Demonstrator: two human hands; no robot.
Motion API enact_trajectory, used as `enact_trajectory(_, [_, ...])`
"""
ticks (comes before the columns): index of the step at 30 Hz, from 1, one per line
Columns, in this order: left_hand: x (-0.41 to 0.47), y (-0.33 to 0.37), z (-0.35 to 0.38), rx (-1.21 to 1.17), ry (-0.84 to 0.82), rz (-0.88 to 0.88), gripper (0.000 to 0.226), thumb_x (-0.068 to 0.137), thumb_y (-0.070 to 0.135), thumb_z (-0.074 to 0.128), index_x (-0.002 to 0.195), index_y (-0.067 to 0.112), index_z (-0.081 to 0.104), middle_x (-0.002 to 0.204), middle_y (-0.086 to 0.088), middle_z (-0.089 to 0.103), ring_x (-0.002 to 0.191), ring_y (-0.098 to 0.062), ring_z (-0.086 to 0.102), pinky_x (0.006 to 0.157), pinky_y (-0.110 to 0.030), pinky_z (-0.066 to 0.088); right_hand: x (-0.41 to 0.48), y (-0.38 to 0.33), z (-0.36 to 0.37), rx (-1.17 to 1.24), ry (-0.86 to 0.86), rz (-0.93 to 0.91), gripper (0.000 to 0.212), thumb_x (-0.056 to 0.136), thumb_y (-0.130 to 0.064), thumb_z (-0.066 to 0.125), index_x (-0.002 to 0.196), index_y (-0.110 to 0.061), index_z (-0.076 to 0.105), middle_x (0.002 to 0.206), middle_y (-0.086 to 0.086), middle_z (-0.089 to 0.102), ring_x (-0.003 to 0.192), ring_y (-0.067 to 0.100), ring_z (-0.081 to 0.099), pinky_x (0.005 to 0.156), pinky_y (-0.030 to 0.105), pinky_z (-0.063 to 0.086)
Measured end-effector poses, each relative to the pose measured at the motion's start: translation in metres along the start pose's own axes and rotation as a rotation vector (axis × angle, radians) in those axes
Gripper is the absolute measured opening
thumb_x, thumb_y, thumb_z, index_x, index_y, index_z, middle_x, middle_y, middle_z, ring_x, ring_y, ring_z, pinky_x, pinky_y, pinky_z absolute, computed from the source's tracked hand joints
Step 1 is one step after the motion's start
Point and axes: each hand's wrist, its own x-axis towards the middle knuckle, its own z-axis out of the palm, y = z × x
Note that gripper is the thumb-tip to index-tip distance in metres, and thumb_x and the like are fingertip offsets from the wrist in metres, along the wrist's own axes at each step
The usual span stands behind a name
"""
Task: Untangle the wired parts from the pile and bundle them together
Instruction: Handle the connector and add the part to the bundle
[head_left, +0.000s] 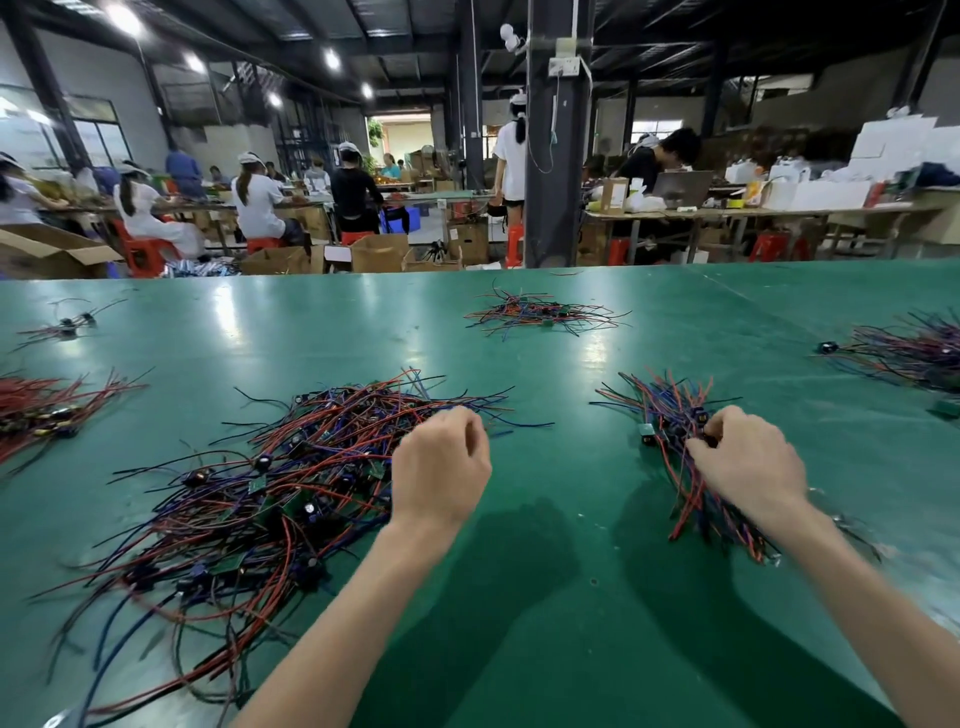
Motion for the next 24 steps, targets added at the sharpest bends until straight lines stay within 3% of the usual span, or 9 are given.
enact_trajectory(2, [0.015, -0.014, -0.013, 0.248, 0.051, -0.038, 0.016, 0.090, 0.012, 0.051, 0.086, 0.007, 0.066, 0.080, -0.010, 0.067, 0.074, -0.027, 0.060, 0.060, -0.031, 0.042, -0.008, -0.009, 0.004, -0.003, 0.071, -0.112, 0.020, 0.088, -0.024, 0.058, 0.102, -0.010, 0.057, 0.101, 0.014, 0.058, 0.087, 0.034, 0.058, 0.068, 0.036, 0.039])
enact_trajectory(4, [0.025, -0.028, -0.025, 0.442, -0.009, -0.158, 0.018, 0.087, 0.008, 0.048, 0.095, 0.005, 0.064, 0.093, -0.013, 0.066, 0.090, -0.028, 0.058, 0.073, -0.035, 0.046, -0.016, -0.019, 0.008, 0.024, 0.097, -0.194, 0.019, 0.089, -0.022, 0.057, 0.105, -0.012, 0.057, 0.103, 0.011, 0.057, 0.087, 0.035, 0.059, 0.068, 0.036, 0.040])
enact_trajectory(9, [0.035, -0.048, -0.042, 0.805, -0.380, -0.476, 0.032, 0.087, 0.018, 0.054, 0.118, 0.010, 0.058, 0.126, -0.014, 0.055, 0.118, -0.031, 0.047, 0.099, -0.041, 0.035, -0.042, -0.039, 0.024, 0.088, -0.041, -0.389, 0.014, 0.090, -0.019, 0.054, 0.104, -0.016, 0.057, 0.105, 0.004, 0.058, 0.087, 0.028, 0.062, 0.072, 0.034, 0.045])
enact_trajectory(12, [0.036, -0.053, -0.043, 0.788, -0.486, -0.517, 0.025, 0.084, 0.013, 0.055, 0.109, 0.015, 0.062, 0.120, -0.010, 0.060, 0.115, -0.030, 0.053, 0.102, -0.042, 0.033, -0.053, -0.044, 0.035, 0.113, -0.126, -0.454, 0.013, 0.091, -0.022, 0.053, 0.103, -0.018, 0.057, 0.101, -0.001, 0.057, 0.089, 0.023, 0.060, 0.073, 0.032, 0.044])
enact_trajectory(17, [0.040, -0.058, -0.052, 0.699, -0.425, -0.518, 0.022, 0.084, 0.012, 0.062, 0.106, 0.010, 0.063, 0.114, -0.013, 0.063, 0.107, -0.033, 0.059, 0.088, -0.038, 0.043, -0.059, -0.047, 0.044, 0.137, -0.155, -0.464, 0.008, 0.090, -0.022, 0.054, 0.097, -0.021, 0.058, 0.092, -0.006, 0.054, 0.086, 0.020, 0.056, 0.068, 0.029, 0.036])
enact_trajectory(21, [0.042, -0.065, -0.058, 0.599, -0.295, -0.516, 0.021, 0.086, 0.010, 0.063, 0.105, 0.012, 0.070, 0.107, -0.015, 0.066, 0.100, -0.035, 0.063, 0.080, -0.040, 0.050, -0.059, -0.048, 0.044, 0.164, -0.150, -0.452, 0.009, 0.089, -0.020, 0.053, 0.095, -0.021, 0.060, 0.088, -0.008, 0.052, 0.088, 0.021, 0.056, 0.072, 0.030, 0.041])
enact_trajectory(24, [0.041, -0.061, -0.053, 0.396, -0.105, -0.357, 0.018, 0.089, 0.017, 0.064, 0.102, 0.010, 0.074, 0.098, -0.017, 0.071, 0.093, -0.036, 0.064, 0.081, -0.040, 0.053, -0.060, -0.049, 0.044, 0.175, -0.149, -0.447, 0.009, 0.089, -0.019, 0.054, 0.094, -0.020, 0.062, 0.083, -0.010, 0.048, 0.085, 0.021, 0.055, 0.070, 0.029, 0.040])
